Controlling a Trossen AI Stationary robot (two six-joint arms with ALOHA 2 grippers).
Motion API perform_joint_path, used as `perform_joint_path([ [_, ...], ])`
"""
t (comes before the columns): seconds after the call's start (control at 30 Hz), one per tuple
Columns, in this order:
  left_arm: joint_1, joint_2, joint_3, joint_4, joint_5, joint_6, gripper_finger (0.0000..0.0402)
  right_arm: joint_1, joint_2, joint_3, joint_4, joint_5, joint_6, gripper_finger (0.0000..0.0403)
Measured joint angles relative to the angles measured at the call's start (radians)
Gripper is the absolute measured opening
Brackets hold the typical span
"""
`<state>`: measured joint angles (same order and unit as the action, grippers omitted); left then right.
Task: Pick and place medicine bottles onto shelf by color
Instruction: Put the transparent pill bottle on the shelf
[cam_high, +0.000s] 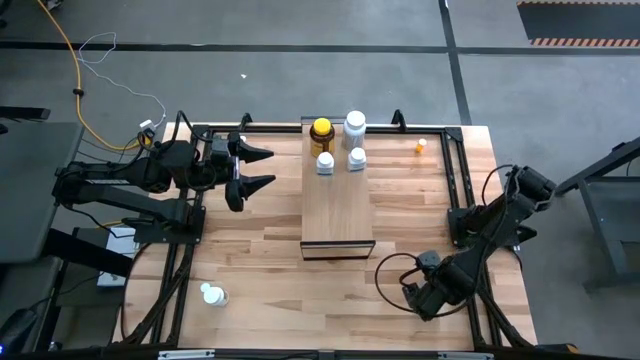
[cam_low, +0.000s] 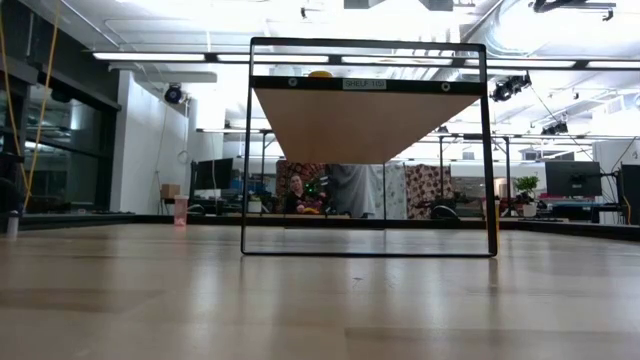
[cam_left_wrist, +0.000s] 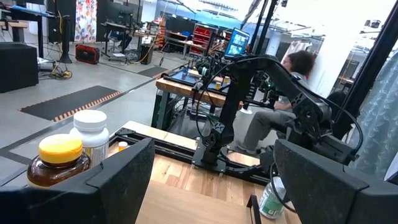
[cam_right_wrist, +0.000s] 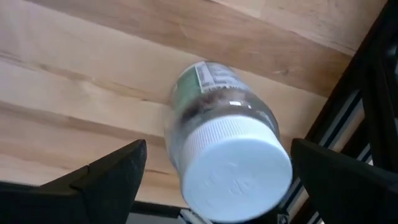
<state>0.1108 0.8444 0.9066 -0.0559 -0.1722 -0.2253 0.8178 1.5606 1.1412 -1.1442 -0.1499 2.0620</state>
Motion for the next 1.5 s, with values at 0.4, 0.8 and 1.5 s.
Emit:
perform_joint_path([
  [0.4, 0.000, 0.000, 0.000, 0.001, 0.000, -0.008, 0.0321, -0.002, 0.010, -0.129, 0.161, -0.040, 0.033, 0.0387],
  [0.8, 0.000, 0.000, 0.000, 0.002, -0.020, -0.008, 0.0321, -0.007, 0.009, -0.144, 0.149, -0.046, 0.020, 0.0387],
  [1.5, 0.000, 0.000, 0.000, 0.001, -0.022, -0.008, 0.0321, -0.051, -0.281, -0.142, 0.106, 0.109, -0.142, 0.0271],
])
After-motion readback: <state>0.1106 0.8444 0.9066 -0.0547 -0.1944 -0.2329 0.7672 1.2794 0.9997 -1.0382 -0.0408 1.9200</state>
